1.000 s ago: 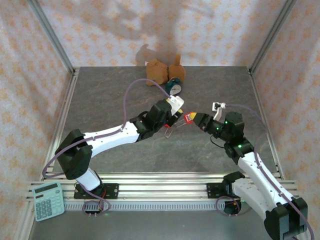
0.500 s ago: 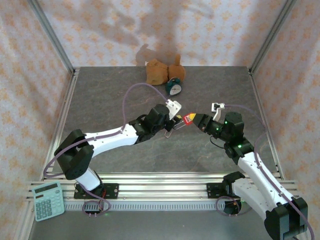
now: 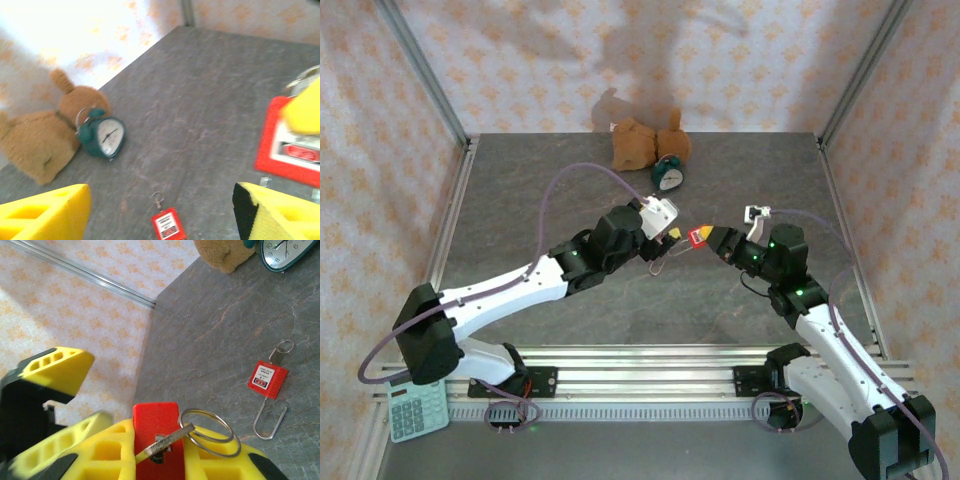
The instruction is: Unlock with the key
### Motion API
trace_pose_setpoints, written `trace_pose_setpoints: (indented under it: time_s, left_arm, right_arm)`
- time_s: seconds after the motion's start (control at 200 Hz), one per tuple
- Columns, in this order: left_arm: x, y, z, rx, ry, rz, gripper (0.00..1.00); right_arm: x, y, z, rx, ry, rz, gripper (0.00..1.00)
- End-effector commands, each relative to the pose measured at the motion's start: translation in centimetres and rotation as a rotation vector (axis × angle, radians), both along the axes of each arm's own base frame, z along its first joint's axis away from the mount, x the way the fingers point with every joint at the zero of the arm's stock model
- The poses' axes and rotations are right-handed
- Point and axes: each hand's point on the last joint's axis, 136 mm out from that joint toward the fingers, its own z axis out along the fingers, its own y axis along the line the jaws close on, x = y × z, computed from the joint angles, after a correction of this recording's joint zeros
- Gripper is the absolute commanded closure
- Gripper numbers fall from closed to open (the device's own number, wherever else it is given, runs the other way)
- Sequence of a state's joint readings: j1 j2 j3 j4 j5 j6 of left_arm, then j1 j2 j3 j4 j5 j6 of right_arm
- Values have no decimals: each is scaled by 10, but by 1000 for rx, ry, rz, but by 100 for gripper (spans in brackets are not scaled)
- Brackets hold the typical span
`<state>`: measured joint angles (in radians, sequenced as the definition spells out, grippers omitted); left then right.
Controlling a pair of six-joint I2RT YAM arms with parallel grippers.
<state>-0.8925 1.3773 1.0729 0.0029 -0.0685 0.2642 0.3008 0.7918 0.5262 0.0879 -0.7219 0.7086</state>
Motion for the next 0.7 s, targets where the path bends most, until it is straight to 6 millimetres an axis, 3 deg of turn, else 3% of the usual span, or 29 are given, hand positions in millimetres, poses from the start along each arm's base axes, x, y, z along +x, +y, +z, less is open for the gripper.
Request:
trace_pose_setpoints:
  time_s: [0.0, 0.18, 0.415, 0.696]
  left_arm:
    - [-31, -31, -3, 49, 28, -187, 22]
    - [-28, -58, -21, 118, 6, -212, 19]
    - [-19, -70, -30, 149, -2, -226, 20]
    - [-13, -76, -31, 139, -16, -207, 40]
  right_arm:
    - [0, 1, 14, 1, -57, 4, 87]
    - [-3, 4, 19, 11, -63, 25, 87]
    - [-8, 6, 20, 17, -60, 42, 87]
    - [-9, 9, 15, 12, -43, 58, 87]
